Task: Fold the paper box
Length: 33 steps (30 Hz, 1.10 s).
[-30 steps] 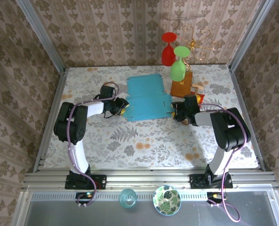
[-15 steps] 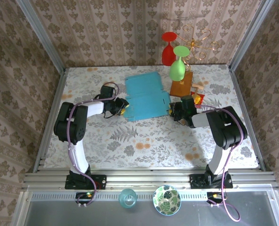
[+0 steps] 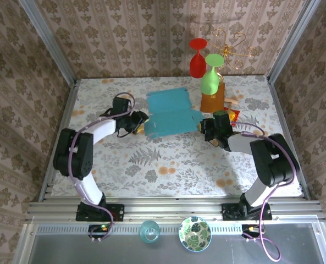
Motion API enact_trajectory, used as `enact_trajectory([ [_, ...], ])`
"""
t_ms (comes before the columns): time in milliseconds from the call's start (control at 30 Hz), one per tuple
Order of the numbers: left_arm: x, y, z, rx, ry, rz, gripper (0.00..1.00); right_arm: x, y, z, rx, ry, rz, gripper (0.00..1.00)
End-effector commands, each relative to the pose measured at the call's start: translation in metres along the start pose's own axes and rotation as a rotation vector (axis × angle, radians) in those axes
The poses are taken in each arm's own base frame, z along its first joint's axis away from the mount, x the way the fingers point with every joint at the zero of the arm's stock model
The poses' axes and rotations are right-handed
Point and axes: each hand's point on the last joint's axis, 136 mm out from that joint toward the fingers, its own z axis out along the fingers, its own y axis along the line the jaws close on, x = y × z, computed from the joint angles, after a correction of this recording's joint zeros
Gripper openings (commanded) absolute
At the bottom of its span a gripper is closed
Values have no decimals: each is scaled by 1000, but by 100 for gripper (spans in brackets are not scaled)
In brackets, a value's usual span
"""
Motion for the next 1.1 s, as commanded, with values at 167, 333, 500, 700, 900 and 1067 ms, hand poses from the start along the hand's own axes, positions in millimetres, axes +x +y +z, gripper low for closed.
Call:
enact_trajectory([
  [167,35,30,-73,-29,-58,-279,67,11,16,-29,62,-35,130,0],
  [333,29,19,-61,143,-82,-439,73,23,20,-39,112,-7,152,0],
  [500,11,-10,-47,260,-118,-495,77,32,26,-40,106,17,176,0],
  [700,12,-20,-27,301,-108,-537,71,38,27,-42,100,34,197,0],
  [900,15,-25,-20,329,-94,-554,58,38,30,-48,78,33,206,0],
  [1067,17,-19,-23,320,-102,-579,51,38,32,-50,68,33,209,0],
])
